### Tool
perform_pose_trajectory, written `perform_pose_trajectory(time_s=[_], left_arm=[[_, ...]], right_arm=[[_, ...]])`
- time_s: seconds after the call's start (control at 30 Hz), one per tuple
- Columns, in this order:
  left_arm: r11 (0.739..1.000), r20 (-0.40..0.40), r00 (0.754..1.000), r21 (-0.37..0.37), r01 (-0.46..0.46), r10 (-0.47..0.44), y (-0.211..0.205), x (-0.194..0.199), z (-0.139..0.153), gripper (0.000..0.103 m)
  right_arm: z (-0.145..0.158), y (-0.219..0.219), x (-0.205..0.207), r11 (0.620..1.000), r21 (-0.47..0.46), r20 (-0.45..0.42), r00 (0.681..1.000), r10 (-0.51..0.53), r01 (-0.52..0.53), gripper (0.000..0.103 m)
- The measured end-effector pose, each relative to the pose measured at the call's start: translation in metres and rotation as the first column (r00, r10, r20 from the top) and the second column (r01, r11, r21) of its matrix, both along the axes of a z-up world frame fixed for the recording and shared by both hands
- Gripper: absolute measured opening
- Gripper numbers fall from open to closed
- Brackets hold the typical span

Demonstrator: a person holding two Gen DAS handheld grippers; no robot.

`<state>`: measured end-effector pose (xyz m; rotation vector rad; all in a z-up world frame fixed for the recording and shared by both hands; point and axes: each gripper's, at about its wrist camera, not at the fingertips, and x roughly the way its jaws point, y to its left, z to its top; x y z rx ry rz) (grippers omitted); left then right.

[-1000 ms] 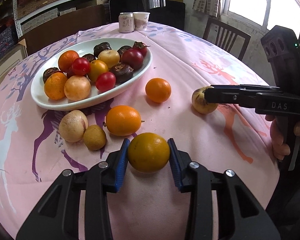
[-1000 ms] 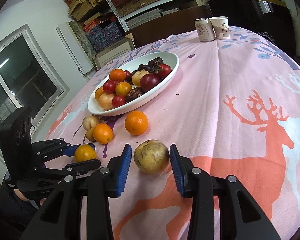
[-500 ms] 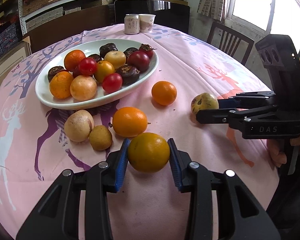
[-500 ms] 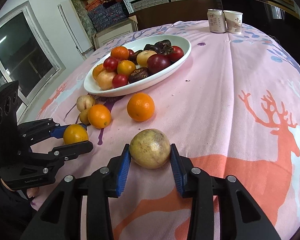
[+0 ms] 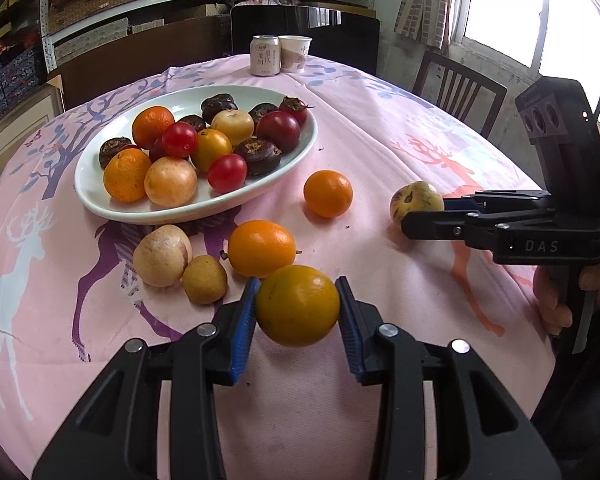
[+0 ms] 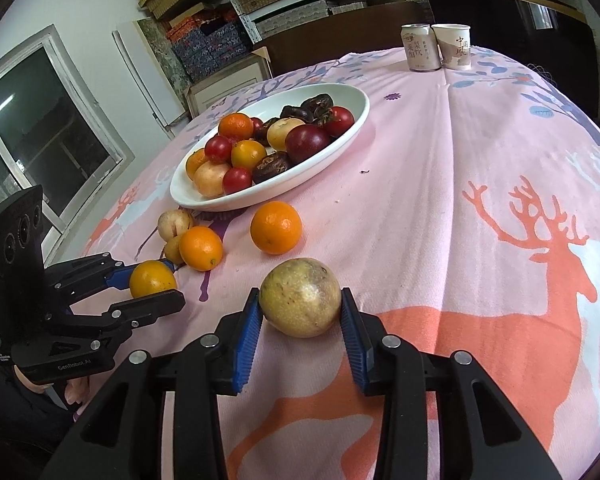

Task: Organize fruits
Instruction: 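Carry the yellow-orange fruit and pale grapefruit onto the white plate and open both tools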

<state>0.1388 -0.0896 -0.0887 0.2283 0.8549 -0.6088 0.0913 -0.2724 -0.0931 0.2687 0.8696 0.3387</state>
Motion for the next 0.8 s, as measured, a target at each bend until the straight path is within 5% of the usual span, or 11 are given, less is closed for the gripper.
perform_pose_trajectory(time_s=[0.43, 0.8], left_arm=[[0.992, 0.039, 0.998, -0.117, -0.035, 0.040, 0.022, -0.001, 0.021, 0.037], [0.989, 0.141, 0.983, -0.100, -0.105, 0.119, 0.043, 0.056, 0.077, 0.037]], right_arm=[[0.013, -0.001, -0.004, 1.000, -0.014, 0.042, 0.999, -0.012, 0.012, 0.039], [0.099, 0.015, 0.052, 0.998, -0.066, 0.224, 0.974, 0.020, -0.005, 0.039]])
